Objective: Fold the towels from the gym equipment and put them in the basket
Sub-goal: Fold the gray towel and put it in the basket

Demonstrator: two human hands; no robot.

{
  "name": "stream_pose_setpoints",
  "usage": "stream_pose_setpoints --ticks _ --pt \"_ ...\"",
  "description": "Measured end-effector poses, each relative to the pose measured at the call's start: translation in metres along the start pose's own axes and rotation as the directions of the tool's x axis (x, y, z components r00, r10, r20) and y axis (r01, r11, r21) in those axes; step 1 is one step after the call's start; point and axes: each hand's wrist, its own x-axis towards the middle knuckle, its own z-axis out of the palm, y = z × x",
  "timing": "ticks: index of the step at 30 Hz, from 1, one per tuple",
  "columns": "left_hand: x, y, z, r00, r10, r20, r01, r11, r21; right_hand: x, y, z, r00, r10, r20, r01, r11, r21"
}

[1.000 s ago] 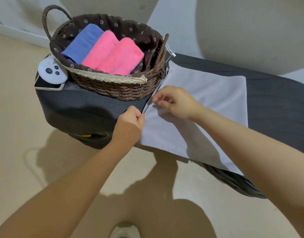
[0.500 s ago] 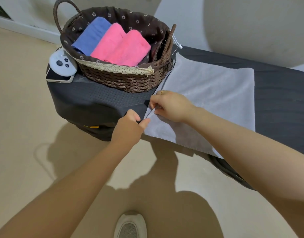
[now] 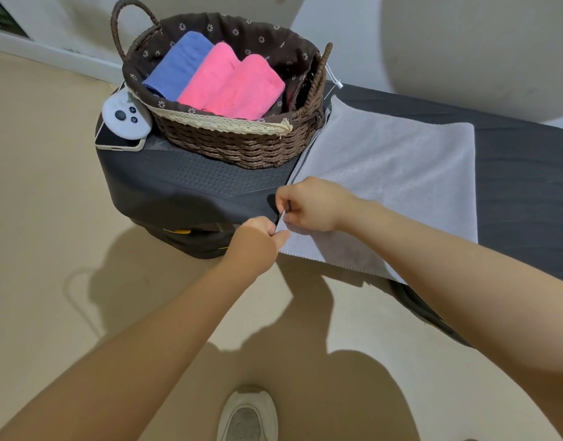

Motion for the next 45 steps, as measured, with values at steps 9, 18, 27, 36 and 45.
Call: stream_pose_setpoints --ticks 9,18,27,36,45 --pt "-0.013 0.001 0.0 0.96 -0.228 0.162 0.277 0.701 -0.657 -0.001 0.003 -0.003 0.999 0.028 -0.045 -0.024 0.996 0.087" --pt "-0.008 -0.006 0.002 0.997 -0.021 0.077 0.042 0.96 -0.276 0.004 -0.003 0.003 0.995 0.097 -0.023 -0.093 0.984 0.15" --pt "-0.013 0.032 0.0 0.988 0.023 0.154 0.031 0.94 -0.339 -0.031 -0.001 0.006 0.971 0.088 -0.224 0.027 0.887 0.462" --pt "-0.033 0.118 0.0 0.973 0.232 0.014 -0.199 0.862 -0.466 -0.13 0.05 -0.02 0.937 0.173 -0.302 -0.186 0.983 -0.012" --pt "-0.046 0.195 0.01 0.956 0.291 0.027 -0.18 0.659 -0.73 -0.203 0.114 -0.032 0.638 0.686 -0.351 -0.628 0.727 0.278"
